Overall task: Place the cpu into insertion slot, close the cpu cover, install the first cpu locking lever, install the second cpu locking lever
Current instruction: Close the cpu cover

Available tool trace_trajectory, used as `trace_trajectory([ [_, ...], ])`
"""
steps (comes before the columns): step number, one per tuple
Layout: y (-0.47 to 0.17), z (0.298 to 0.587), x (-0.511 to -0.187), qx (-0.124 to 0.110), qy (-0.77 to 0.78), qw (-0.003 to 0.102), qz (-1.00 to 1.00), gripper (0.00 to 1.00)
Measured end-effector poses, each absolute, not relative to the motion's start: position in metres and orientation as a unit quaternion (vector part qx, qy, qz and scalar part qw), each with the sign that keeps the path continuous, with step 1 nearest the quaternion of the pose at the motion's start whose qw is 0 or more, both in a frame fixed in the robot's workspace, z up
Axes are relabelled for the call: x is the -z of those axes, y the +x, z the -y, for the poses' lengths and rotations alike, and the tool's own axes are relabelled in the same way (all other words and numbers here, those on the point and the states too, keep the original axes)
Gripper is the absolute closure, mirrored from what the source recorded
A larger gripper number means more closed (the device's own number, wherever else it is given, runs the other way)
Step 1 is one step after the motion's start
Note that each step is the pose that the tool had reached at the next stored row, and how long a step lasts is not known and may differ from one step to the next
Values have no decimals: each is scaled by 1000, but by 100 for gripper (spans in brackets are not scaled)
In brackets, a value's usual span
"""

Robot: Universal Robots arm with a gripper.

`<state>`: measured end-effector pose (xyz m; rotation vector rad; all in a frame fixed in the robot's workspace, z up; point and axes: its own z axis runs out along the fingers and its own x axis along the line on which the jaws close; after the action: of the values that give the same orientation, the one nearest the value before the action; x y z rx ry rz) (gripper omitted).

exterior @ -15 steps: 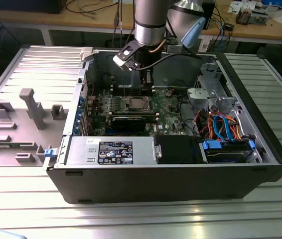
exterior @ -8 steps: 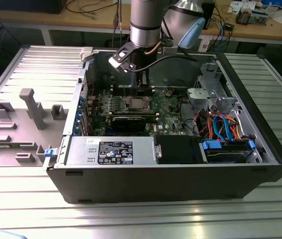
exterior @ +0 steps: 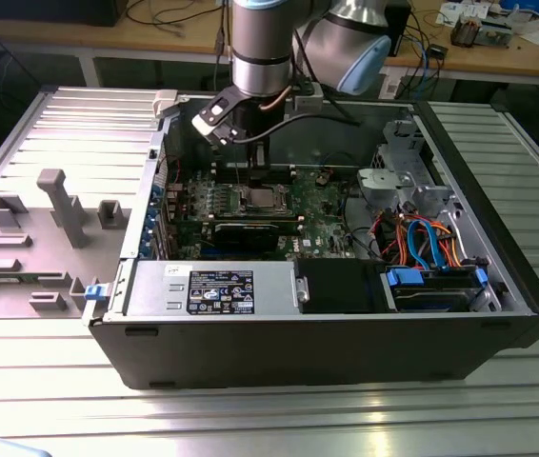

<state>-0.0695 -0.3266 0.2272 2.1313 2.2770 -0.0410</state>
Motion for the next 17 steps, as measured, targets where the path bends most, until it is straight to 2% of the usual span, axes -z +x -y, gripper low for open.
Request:
trace_trajectory([
  [11,-75,327,-206,14,683,10,-730,89],
  [17,-75,327,-212,16,683,8,-730,89],
])
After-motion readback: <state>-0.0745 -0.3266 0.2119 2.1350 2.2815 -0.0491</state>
